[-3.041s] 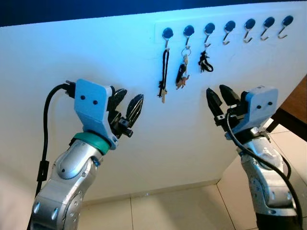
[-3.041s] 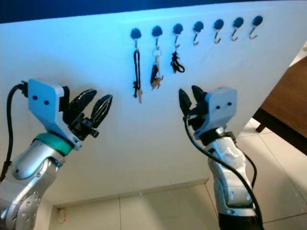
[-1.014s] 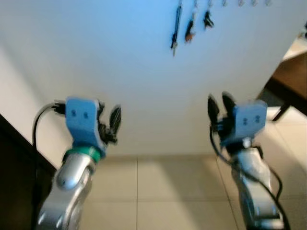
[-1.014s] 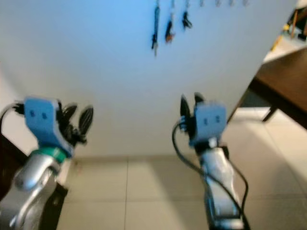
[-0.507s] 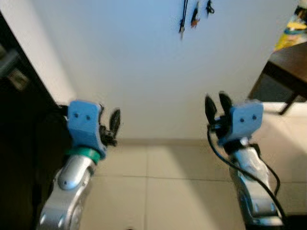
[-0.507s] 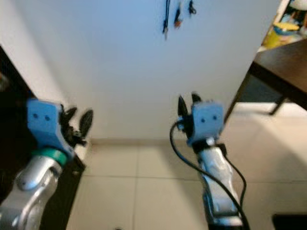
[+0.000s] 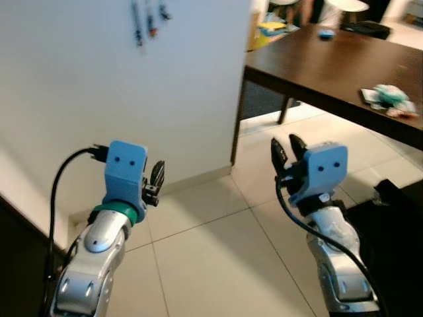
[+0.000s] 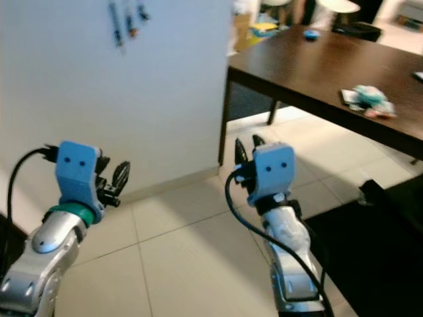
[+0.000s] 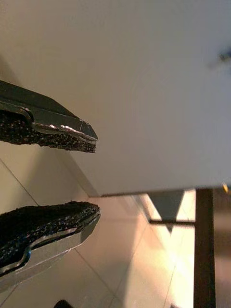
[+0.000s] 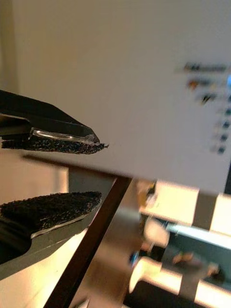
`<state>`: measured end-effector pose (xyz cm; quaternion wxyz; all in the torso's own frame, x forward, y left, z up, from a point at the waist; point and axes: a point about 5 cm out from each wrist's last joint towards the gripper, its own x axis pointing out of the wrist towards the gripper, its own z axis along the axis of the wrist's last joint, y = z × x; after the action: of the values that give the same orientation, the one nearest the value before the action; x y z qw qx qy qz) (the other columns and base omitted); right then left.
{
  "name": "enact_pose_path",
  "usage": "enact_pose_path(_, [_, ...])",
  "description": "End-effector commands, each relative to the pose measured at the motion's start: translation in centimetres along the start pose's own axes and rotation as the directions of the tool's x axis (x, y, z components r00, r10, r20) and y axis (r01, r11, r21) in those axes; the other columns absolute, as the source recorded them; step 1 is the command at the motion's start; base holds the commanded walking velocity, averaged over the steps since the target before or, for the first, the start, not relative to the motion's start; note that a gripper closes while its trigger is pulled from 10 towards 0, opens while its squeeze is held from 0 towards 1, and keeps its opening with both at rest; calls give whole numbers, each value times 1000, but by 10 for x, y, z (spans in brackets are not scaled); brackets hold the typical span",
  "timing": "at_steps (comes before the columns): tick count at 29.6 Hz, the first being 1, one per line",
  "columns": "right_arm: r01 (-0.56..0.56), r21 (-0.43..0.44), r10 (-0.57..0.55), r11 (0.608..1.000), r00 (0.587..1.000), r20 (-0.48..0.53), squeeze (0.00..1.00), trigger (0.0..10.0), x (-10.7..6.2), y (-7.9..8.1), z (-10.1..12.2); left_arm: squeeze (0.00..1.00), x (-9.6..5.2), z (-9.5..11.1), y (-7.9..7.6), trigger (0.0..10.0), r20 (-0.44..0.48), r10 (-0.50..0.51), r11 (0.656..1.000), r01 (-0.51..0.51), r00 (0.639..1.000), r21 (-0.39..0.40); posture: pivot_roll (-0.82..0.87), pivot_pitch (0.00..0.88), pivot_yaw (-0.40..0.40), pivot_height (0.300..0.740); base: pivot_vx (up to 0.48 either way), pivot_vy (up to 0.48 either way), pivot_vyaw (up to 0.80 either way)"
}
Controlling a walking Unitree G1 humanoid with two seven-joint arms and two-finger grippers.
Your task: Hang keys on a hook
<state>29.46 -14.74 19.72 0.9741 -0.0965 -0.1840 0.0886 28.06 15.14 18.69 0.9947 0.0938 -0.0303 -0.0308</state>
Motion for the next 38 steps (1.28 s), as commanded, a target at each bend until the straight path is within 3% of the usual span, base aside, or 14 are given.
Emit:
enact_pose_path(1, [-48,-12,47,999,995,-87,0,10000,-2,9,-18,0,1,-12,9,10000,-16,39,995,-37,999,97,-134,25,119,740,0,0,-800])
enact_pose_path(7, [-95,-4,93,995,985,-148,0,10000,-3,15,-33,0,-1,-25,14,10000,-30,25,985,-20,999,173,-124,20,117,740,0,0,-800])
enact_pose_path(15, [-162,24,164,986,966,-200,0,10000,0,23,-44,0,3,-42,15,10000,-88,1,995,8,996,100,-123,8,118,740,0,0,-800])
enact_pose_path(38, [-185,44,190,982,959,-210,0,10000,4,25,-49,0,7,-47,13,10000,-54,-19,996,23,998,83,-120,10,111,740,0,0,-800])
